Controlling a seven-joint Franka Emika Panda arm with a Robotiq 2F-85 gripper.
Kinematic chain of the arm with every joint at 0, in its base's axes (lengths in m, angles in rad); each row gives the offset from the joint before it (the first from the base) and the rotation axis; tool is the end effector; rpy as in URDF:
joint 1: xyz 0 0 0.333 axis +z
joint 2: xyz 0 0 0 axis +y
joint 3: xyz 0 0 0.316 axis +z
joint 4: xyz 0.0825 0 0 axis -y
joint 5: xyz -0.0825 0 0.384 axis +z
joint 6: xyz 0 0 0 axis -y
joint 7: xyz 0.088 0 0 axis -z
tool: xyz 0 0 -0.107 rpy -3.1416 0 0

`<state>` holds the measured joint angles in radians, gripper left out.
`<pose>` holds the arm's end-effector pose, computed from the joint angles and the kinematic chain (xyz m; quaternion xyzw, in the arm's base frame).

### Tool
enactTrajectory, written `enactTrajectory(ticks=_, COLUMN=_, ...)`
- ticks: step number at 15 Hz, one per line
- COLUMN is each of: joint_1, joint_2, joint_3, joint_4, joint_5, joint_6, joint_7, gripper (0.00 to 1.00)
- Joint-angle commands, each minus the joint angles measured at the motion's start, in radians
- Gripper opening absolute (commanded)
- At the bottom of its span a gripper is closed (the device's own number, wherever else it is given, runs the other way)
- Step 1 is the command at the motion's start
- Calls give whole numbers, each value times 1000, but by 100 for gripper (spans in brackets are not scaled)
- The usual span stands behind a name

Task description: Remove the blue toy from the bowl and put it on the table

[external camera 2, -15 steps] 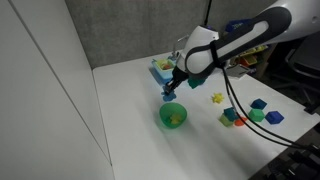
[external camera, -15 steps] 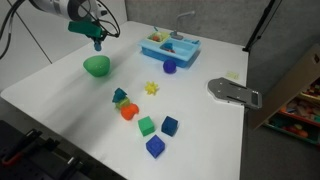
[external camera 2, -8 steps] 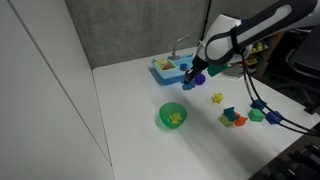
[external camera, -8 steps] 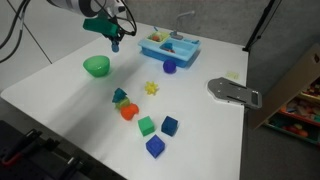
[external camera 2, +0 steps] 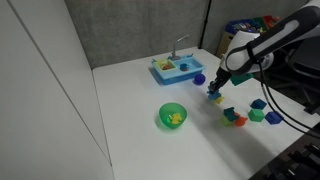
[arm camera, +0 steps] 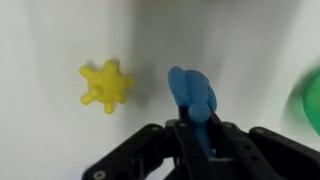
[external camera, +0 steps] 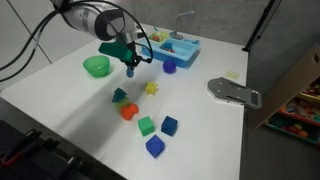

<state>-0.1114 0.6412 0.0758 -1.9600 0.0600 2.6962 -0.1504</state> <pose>0.6209 -0.0253 0.1528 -0.9979 -0.0223 -0.0510 0.0319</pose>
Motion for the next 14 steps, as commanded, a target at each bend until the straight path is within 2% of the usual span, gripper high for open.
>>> enactTrajectory(ticks=1, joint_1=-24, joint_2=-37, joint_3=-13, joint_4=-69, joint_5=8, joint_6=-15, joint_7=-10, gripper=45)
enactTrajectory(ticks=3, joint_1=-29, joint_2=-52, joint_3=-14, joint_4=-91, joint_5=6, joint_6=-21, joint_7=-12, gripper=52)
enactTrajectory(ticks=7, joint_1=-8, joint_2=-128, joint_3=-19, joint_4=-150, joint_5=1, joint_6=-44, joint_7=7, gripper=85)
enactTrajectory(ticks=9, joint_1=5, joint_2=-186, joint_3=-21, joint_4=-180, joint_5=5, joint_6=-92, joint_7=21, gripper=99)
enactTrajectory(ticks=14, joint_1=49, joint_2=-346, joint_3=-46, joint_4=-237, joint_5=-9, joint_6=-248, joint_7=82, gripper=100)
